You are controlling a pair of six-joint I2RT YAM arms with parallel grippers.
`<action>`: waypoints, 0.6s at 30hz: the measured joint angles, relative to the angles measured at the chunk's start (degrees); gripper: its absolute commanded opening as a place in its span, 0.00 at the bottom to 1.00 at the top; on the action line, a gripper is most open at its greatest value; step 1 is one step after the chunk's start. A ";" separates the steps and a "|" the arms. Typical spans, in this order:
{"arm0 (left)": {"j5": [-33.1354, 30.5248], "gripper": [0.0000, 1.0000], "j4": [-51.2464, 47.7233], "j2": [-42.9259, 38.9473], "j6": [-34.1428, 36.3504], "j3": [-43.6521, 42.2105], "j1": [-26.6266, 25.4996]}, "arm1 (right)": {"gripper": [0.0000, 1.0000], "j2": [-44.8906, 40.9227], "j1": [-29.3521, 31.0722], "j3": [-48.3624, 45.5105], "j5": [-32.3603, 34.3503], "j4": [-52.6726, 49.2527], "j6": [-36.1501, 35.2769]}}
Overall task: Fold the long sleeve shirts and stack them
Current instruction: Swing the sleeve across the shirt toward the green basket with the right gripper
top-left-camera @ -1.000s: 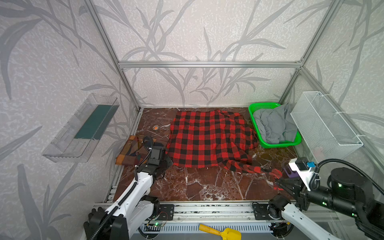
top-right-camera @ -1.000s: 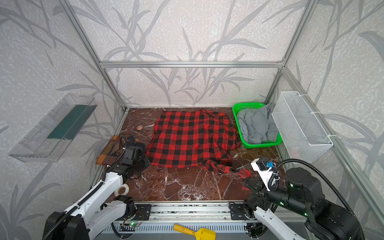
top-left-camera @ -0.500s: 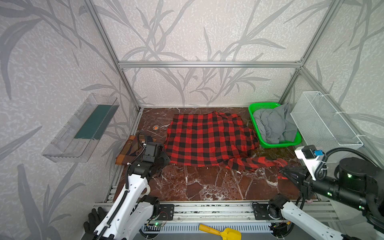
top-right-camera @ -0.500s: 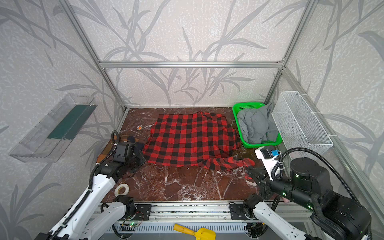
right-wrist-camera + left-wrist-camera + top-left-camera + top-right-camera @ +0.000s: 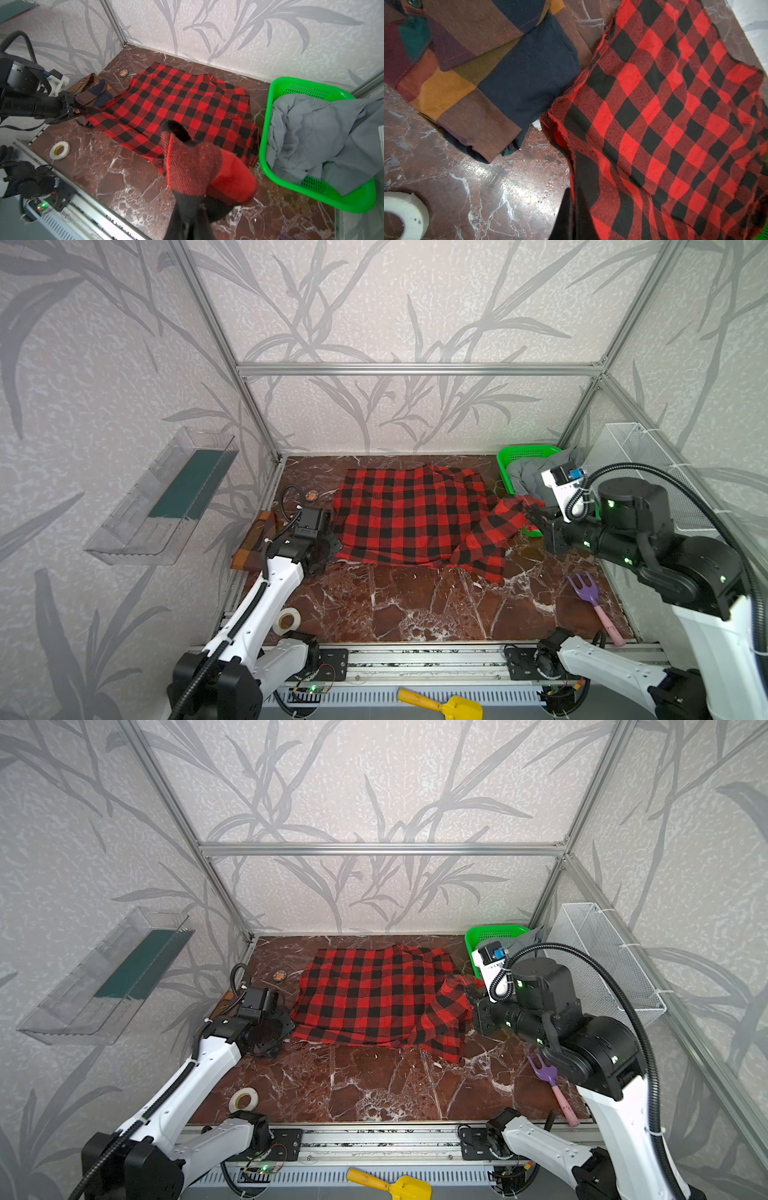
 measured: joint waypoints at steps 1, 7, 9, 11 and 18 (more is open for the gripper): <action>-0.42 0.00 0.04 0.98 0.00 0.09 0.04 | 0.00 1.44 0.00 0.50 0.85 1.11 -0.50; -1.92 0.00 0.57 5.75 0.00 1.60 0.70 | 0.00 9.11 -0.72 3.45 4.92 8.26 -3.28; -2.03 0.00 1.03 7.82 0.00 2.84 1.11 | 0.00 12.04 -1.81 5.60 5.14 9.68 -3.56; -2.10 0.00 1.38 9.88 0.00 4.09 1.40 | 0.00 14.84 -3.65 7.63 5.16 11.21 -3.54; -1.97 0.00 2.47 17.16 0.04 8.37 2.32 | 0.00 22.73 -8.44 10.03 5.20 14.78 -3.10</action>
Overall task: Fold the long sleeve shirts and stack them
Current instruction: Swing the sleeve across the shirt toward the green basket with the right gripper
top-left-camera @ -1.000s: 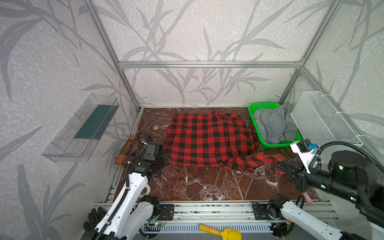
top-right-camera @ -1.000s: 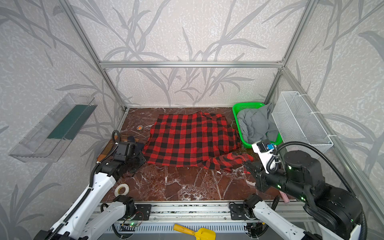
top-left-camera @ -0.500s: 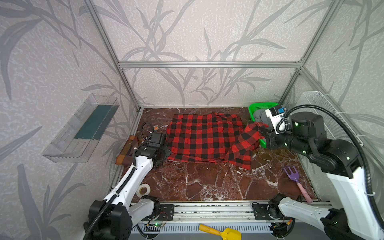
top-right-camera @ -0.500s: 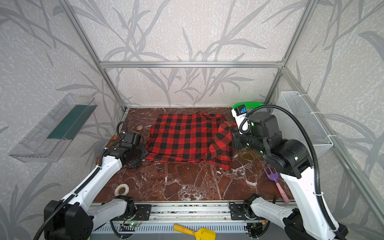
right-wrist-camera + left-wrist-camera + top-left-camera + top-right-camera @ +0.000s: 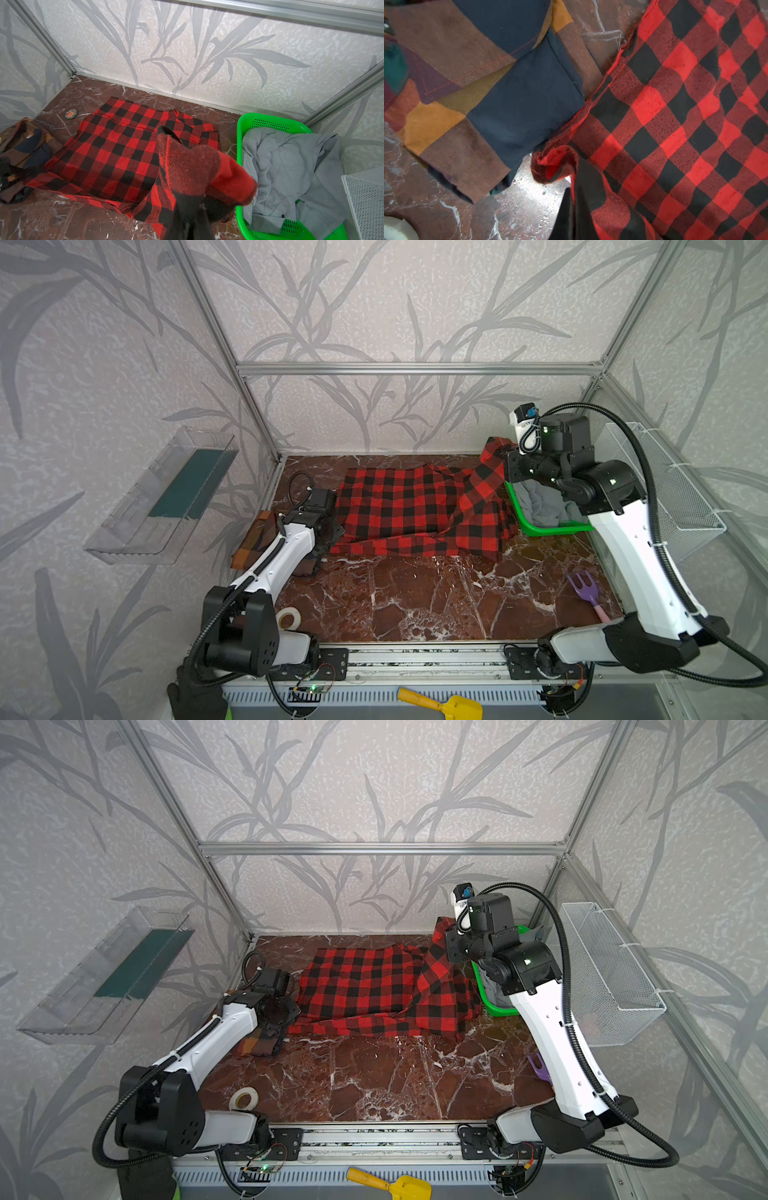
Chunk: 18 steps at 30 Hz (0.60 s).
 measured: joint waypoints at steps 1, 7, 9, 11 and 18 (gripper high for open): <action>0.00 0.00 0.11 1.16 0.02 0.66 0.11 | 0.00 1.16 -0.33 0.13 0.11 0.33 0.02; 0.24 0.00 -0.61 8.11 0.09 5.79 0.61 | 0.00 7.65 -1.03 1.25 2.19 2.56 -0.42; 0.28 0.00 -1.11 10.38 0.20 8.13 0.68 | 0.00 9.49 -1.14 1.88 3.17 3.06 -0.79; 0.26 0.00 -1.57 12.33 0.44 10.12 0.68 | 0.00 11.41 -1.18 3.02 4.22 3.48 -1.36; 0.20 0.00 -2.71 18.08 1.05 13.22 0.68 | 0.00 17.68 -1.22 7.34 8.07 4.35 -2.75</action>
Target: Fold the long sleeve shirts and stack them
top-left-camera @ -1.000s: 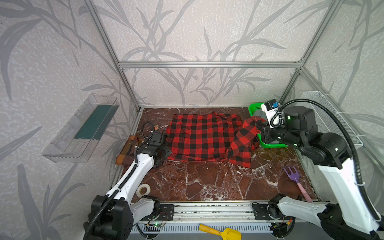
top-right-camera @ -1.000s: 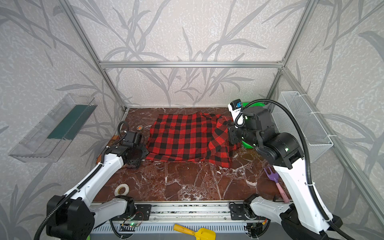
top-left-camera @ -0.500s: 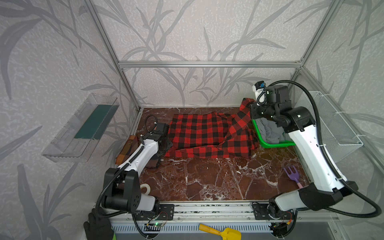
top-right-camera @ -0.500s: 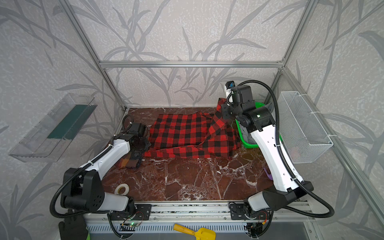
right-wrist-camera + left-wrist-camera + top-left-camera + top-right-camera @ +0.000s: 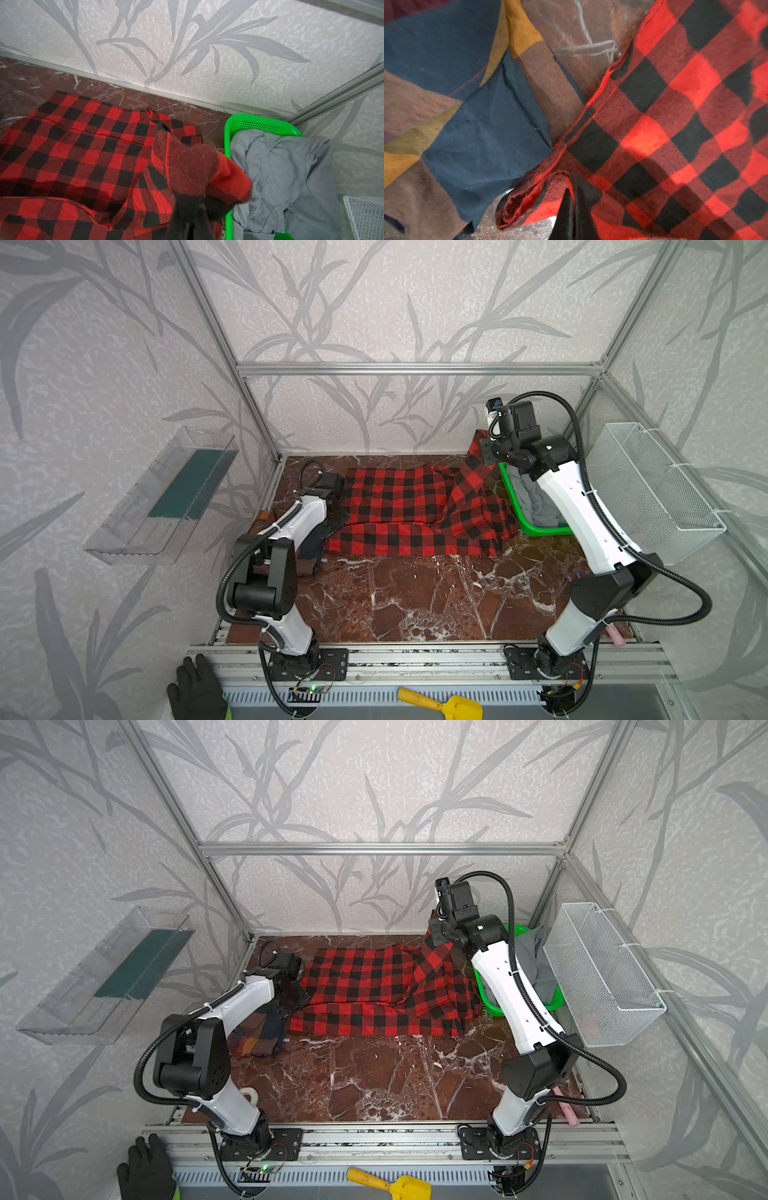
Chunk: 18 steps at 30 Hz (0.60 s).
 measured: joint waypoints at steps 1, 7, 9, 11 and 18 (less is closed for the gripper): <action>0.00 0.00 -0.07 0.55 0.07 0.09 0.00 | 0.00 1.09 0.00 0.52 0.83 0.02 -0.22; 0.04 0.10 -0.33 2.82 0.61 0.33 0.07 | 0.00 7.23 -0.15 3.80 5.22 -1.22 -0.46; 0.00 0.16 -0.72 3.17 1.05 1.05 0.04 | 0.00 8.74 -0.17 4.55 6.47 -2.25 -0.42; -0.13 0.25 -1.16 3.17 1.46 2.27 0.07 | 0.00 10.12 -0.22 5.70 7.76 -3.67 -0.09; -0.02 0.39 -1.66 3.06 2.73 6.19 0.07 | 0.00 15.08 -0.42 12.04 9.49 -9.77 3.19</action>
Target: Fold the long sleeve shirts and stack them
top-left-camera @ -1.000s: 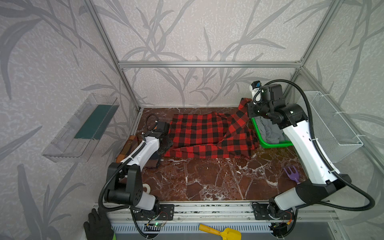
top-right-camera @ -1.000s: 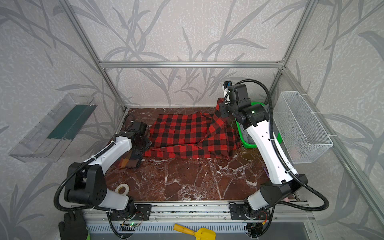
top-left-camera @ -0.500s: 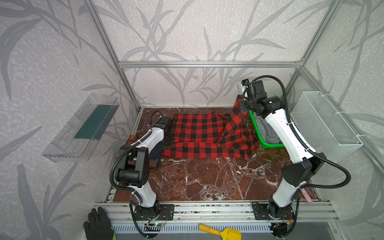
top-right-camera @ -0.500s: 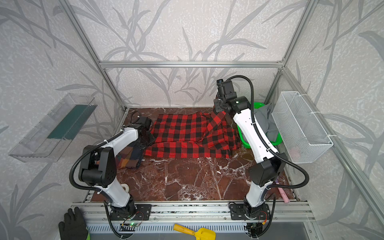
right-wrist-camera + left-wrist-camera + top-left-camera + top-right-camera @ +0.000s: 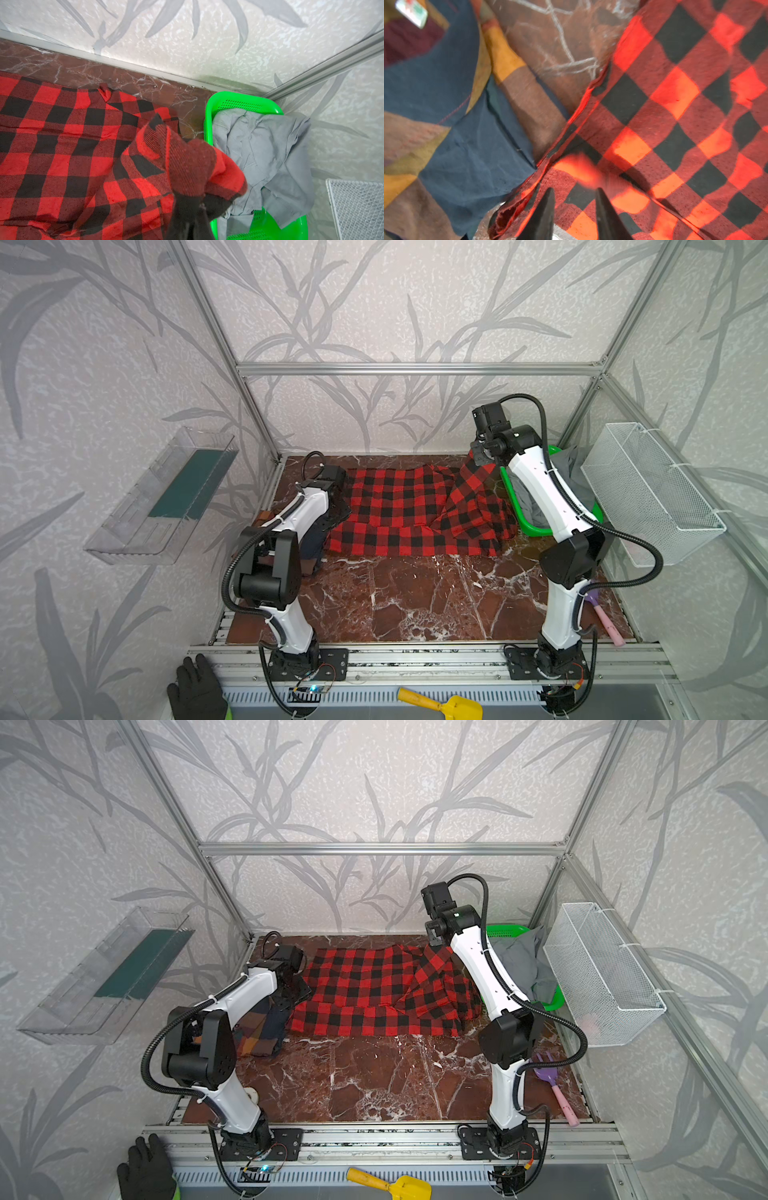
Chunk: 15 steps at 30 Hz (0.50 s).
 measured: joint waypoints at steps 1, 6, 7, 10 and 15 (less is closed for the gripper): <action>0.26 0.39 -0.02 -0.15 0.13 0.02 0.00 | 0.00 0.28 -0.04 0.37 -0.66 -0.79 0.92; 2.97 0.41 0.79 -3.08 1.60 -0.61 -0.11 | 0.00 0.24 -0.28 0.13 -7.34 -3.02 5.73; 3.48 0.42 1.42 -4.28 2.38 -1.05 -0.26 | 0.00 0.22 -0.33 -0.20 -8.90 -3.04 6.67; 4.76 0.43 4.20 -8.07 5.64 -2.56 -1.27 | 0.00 0.20 -0.72 -1.31 -14.16 -3.02 9.68; 4.90 0.42 8.94 -10.25 15.76 -2.67 -7.93 | 0.00 -0.31 -4.22 -5.40 -26.86 -1.27 16.20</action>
